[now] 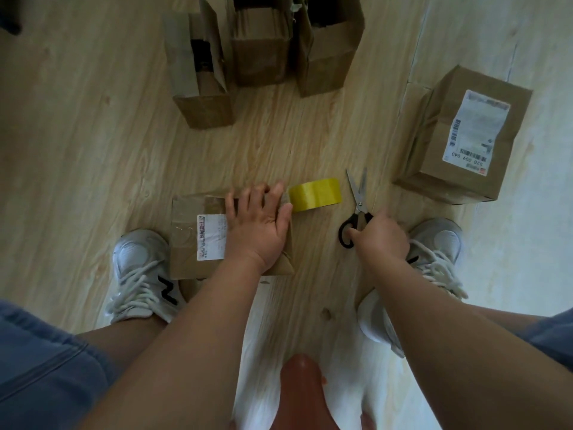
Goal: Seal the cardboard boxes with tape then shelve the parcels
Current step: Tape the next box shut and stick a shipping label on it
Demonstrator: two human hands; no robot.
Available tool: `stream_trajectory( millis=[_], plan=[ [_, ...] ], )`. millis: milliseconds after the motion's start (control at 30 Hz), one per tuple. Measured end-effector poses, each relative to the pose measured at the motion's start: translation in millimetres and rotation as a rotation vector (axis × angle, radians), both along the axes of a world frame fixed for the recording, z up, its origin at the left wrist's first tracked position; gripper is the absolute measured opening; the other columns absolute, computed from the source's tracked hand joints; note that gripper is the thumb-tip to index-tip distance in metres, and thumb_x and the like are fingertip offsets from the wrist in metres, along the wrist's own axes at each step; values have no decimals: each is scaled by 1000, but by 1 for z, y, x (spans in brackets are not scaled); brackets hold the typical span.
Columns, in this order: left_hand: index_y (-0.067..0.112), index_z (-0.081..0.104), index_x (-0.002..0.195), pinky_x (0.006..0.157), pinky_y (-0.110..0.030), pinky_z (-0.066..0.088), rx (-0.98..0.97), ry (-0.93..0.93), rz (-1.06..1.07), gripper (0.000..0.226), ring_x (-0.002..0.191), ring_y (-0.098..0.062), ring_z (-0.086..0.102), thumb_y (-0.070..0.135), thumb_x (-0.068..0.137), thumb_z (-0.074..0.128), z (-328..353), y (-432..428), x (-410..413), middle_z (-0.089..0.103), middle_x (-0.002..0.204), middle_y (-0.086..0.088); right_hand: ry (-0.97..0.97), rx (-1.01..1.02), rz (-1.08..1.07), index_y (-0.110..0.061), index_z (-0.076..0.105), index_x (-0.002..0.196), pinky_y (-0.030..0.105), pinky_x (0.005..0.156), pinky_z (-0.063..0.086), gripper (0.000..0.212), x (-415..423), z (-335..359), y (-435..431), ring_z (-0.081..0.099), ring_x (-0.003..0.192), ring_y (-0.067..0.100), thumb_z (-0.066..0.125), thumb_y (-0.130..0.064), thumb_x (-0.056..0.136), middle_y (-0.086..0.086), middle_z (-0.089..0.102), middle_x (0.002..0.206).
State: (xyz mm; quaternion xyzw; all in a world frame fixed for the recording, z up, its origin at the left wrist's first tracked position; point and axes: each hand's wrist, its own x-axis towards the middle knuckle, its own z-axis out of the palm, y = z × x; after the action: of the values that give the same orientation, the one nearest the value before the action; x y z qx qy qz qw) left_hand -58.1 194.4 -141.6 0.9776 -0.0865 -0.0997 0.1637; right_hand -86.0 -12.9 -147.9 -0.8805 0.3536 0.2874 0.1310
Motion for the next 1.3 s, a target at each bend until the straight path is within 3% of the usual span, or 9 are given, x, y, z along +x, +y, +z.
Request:
stream_trajectory(
  millis=[100,167,267,367,500,633,733,900,1300],
  plan=[
    [25,44,142,116,-51,10,17,-3,-3,56,124,-27,40,49,97,20,1,-1,0,52,130,-7,0,49,-17,-7,56,102,38,74,50,35,1,0,-3,60,98,31,69,-39,91,11,62,99],
    [26,42,145,116,-49,5,35,14,-11,60,126,-26,37,51,96,16,4,-1,1,50,133,-6,3,112,-57,-10,51,77,30,53,38,31,5,3,-5,57,78,26,67,-31,93,6,54,76],
    [30,29,152,116,-45,-4,75,91,-39,64,135,-22,29,54,96,8,11,-1,2,41,143,-2,-25,226,-175,-7,51,72,29,47,29,32,9,14,-4,51,63,21,64,-28,93,4,49,68],
    [33,20,155,118,-46,-5,79,166,-36,54,143,-18,21,49,103,19,18,0,7,31,154,0,-40,387,-370,-5,52,75,28,51,37,30,15,27,1,49,58,18,65,-26,92,6,51,69],
    [23,18,157,121,-46,-1,31,142,-13,53,150,-17,13,39,106,27,34,0,4,18,163,0,-143,629,-636,1,62,104,34,69,53,28,14,40,7,60,74,23,66,-23,91,14,61,87],
    [18,21,156,121,-46,2,162,57,-104,57,151,-21,13,22,102,41,43,9,-8,14,165,-1,-207,935,-736,-1,65,101,24,62,51,11,4,55,16,62,78,19,66,-10,93,12,65,91],
    [21,12,158,122,-49,4,213,114,-139,63,152,-21,5,23,102,41,44,12,-21,9,165,1,-180,1102,-689,-8,65,89,21,58,46,12,-9,67,24,54,69,13,74,-17,88,6,59,82],
    [24,11,157,120,-49,12,224,143,-106,58,151,-19,8,26,105,36,48,16,-23,11,165,4,-25,1271,-548,-9,62,99,34,79,51,60,-30,80,24,59,74,18,71,-63,72,6,62,86],
    [25,17,157,119,-46,13,187,186,-94,61,150,-19,11,29,103,46,56,16,-18,14,164,4,249,1173,-215,-8,64,94,36,89,54,59,-50,80,21,59,82,21,66,-66,82,8,63,85]
  ],
)
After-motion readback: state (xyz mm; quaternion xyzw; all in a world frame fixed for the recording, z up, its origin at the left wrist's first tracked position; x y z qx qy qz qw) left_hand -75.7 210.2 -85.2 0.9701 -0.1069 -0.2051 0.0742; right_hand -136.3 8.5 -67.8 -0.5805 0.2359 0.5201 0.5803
